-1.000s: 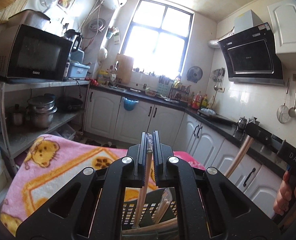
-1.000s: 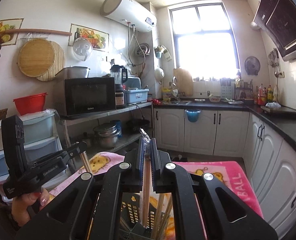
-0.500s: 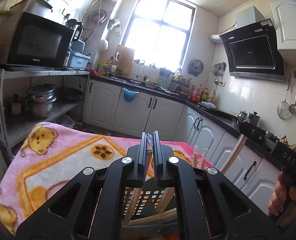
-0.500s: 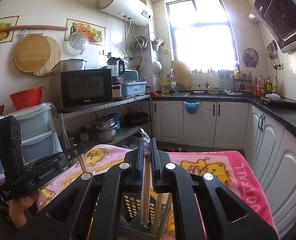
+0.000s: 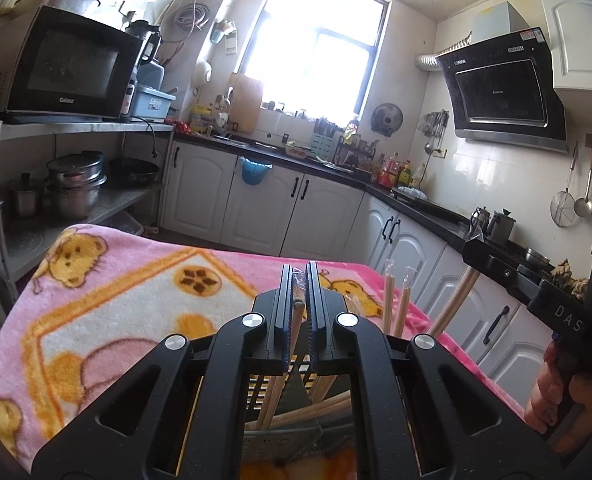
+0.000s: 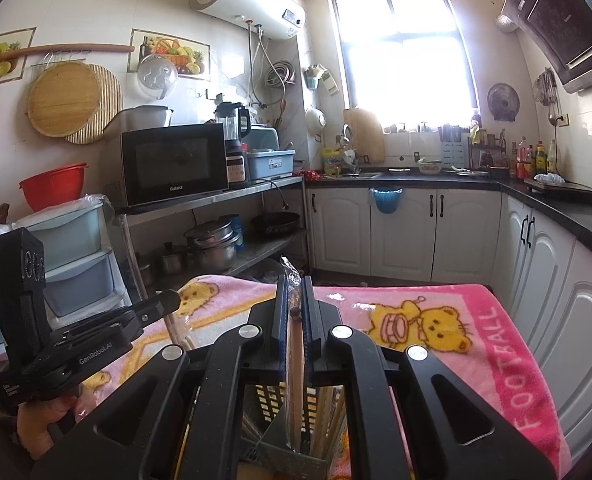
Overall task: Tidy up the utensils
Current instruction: 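Lower the chopsticks into the caddy and open the left gripper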
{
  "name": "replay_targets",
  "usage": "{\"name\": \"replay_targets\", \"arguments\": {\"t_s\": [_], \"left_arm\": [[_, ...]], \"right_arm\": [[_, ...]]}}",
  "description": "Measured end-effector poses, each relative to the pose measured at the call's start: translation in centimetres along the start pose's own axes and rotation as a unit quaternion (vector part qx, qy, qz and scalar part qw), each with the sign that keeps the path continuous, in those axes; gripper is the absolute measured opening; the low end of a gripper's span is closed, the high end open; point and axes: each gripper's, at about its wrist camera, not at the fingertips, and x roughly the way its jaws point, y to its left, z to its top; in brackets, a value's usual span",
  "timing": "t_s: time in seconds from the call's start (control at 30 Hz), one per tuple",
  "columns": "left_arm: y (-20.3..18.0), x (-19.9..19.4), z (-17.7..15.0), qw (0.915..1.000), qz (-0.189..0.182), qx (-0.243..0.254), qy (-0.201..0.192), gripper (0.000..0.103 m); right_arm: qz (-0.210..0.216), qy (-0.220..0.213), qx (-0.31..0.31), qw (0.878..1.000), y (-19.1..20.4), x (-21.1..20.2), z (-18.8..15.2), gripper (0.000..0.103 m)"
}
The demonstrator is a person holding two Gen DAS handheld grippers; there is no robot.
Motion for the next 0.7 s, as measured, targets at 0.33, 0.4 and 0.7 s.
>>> {"name": "replay_targets", "arguments": {"t_s": [0.33, 0.4, 0.7], "left_arm": [[0.5, -0.1, -0.7, 0.9998, 0.001, -0.002, 0.020, 0.003], [0.7, -0.3, -0.7, 0.9997, 0.003, -0.004, 0.023, 0.004], [1.2, -0.9, -1.1, 0.9988, 0.006, -0.015, 0.046, 0.027]], "right_arm": [[-0.004, 0.019, 0.006, 1.000, -0.2, -0.4, -0.9, 0.020], [-0.006, 0.023, 0.008, 1.000, -0.3, -0.6, -1.1, 0.022], [-0.019, 0.033, 0.021, 0.999, -1.3, -2.1, -1.9, 0.029]]}}
